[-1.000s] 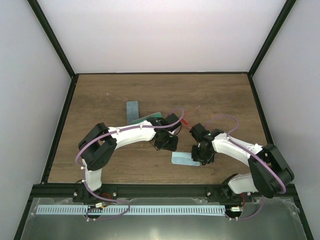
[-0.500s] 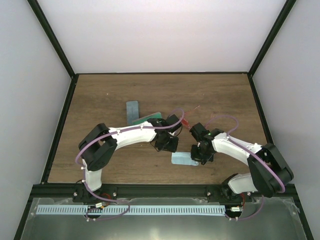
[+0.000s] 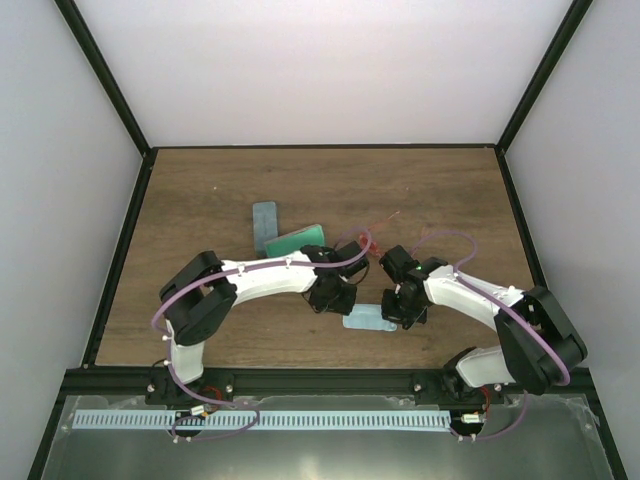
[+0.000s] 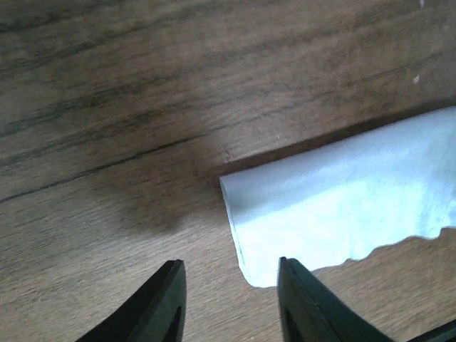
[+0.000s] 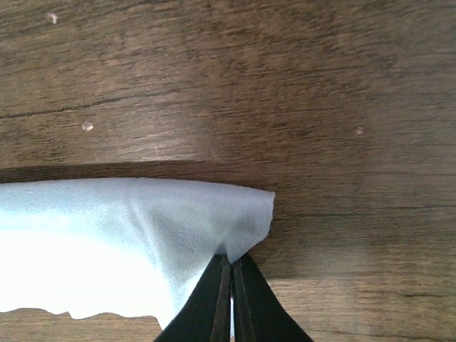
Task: Organize the sunglasses
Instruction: Pick up the glasses cleaning cloth from the center of the board, then place the glasses cleaning cloth in the sunglasses case.
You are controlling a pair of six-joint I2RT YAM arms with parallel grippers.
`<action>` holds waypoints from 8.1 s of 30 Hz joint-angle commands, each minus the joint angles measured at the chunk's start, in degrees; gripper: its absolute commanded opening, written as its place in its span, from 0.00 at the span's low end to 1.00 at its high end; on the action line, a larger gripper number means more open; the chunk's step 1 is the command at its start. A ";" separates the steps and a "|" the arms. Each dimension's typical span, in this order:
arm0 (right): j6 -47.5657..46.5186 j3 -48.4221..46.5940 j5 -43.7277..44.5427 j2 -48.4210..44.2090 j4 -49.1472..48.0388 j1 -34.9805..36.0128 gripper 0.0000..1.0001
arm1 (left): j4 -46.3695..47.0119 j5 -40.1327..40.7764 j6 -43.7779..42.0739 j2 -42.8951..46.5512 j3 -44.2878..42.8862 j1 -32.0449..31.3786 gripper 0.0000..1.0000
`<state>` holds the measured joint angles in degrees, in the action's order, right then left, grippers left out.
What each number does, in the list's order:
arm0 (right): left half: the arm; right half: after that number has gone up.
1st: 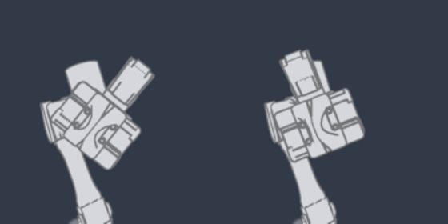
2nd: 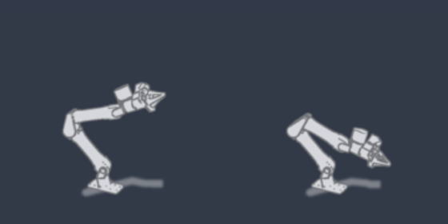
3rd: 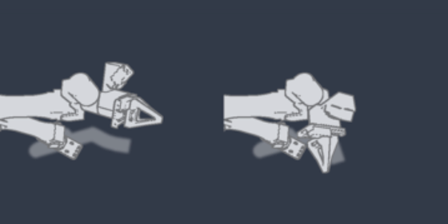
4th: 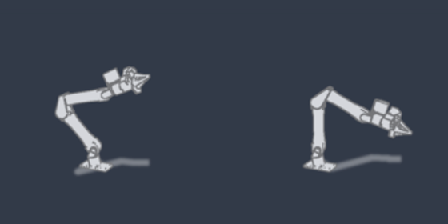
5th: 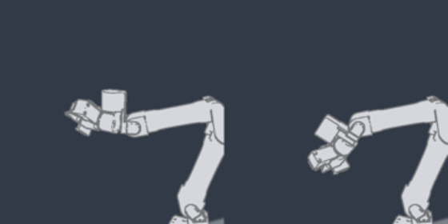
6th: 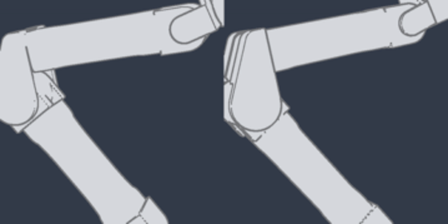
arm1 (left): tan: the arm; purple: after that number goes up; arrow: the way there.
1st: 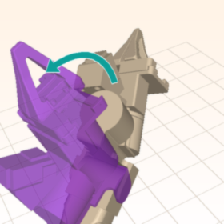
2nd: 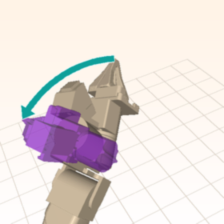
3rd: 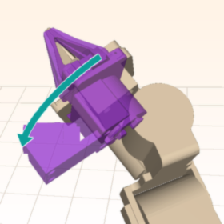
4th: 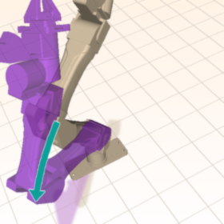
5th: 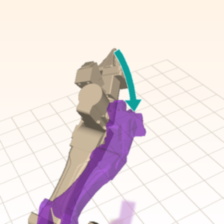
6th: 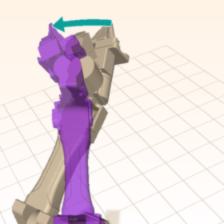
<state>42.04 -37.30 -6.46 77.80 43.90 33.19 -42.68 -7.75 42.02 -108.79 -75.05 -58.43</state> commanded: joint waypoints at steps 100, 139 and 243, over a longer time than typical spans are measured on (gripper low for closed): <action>-15.46 -59.30 -9.54 35.13 6.30 2.47 0.01 | -6.31 4.61 -1.62 11.87 -3.59 24.47 0.04; -17.11 -47.09 -11.83 36.12 3.64 2.58 0.01 | 0.60 -3.13 0.32 12.73 12.00 24.25 0.04; -18.56 -49.07 0.48 29.84 5.15 4.13 0.24 | -1.86 6.21 0.38 13.38 9.92 23.22 0.42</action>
<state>21.74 -88.25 -9.52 111.57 49.54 36.95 -43.09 -2.20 42.54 -97.86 -63.64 -34.41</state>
